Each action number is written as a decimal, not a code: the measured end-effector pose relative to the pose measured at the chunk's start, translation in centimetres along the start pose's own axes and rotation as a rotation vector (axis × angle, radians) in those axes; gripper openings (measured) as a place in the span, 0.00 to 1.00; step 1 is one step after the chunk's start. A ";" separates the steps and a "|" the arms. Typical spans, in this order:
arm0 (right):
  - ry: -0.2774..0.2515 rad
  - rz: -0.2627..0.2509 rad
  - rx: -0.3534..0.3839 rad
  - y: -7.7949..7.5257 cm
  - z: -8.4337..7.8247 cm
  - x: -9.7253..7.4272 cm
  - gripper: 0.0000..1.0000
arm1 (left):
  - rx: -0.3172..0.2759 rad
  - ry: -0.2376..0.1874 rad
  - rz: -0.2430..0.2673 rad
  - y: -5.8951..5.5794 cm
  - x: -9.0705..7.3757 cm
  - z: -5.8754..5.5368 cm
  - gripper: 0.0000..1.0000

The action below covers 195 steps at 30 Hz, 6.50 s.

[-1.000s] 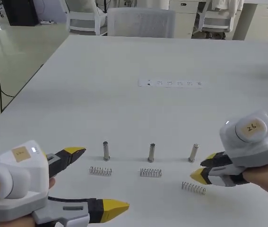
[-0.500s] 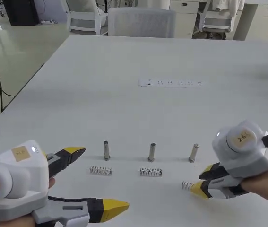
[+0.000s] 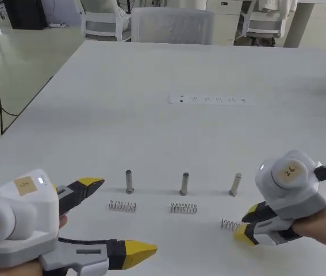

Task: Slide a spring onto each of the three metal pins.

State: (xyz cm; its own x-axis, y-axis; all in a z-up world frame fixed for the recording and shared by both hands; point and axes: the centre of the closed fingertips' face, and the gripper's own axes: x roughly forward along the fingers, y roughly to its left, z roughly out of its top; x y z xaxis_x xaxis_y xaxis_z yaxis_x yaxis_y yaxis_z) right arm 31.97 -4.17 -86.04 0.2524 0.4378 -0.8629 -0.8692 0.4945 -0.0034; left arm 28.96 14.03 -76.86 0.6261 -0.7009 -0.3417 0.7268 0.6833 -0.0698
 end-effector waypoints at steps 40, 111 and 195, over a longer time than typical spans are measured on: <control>0.044 0.031 -0.109 0.7 -0.6 -0.4 0.13 | 0.010 0.021 -0.034 -0.5 0.3 -0.3 0.88; -0.001 0.238 -0.387 8.1 6.6 -4.0 0.13 | 0.301 0.102 -0.479 -7.9 6.3 0.3 0.22; -0.127 0.274 -0.378 9.8 10.2 -5.8 0.13 | 0.302 0.021 -0.501 -8.7 6.2 1.8 0.08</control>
State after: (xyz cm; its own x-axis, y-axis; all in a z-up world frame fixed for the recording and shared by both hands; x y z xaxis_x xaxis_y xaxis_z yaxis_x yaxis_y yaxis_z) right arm 26.35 5.79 -75.87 0.0222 0.6134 -0.7895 -0.9986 0.0514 0.0119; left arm 27.05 3.38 -76.70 0.1823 -0.9171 -0.3544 0.9829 0.1792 0.0419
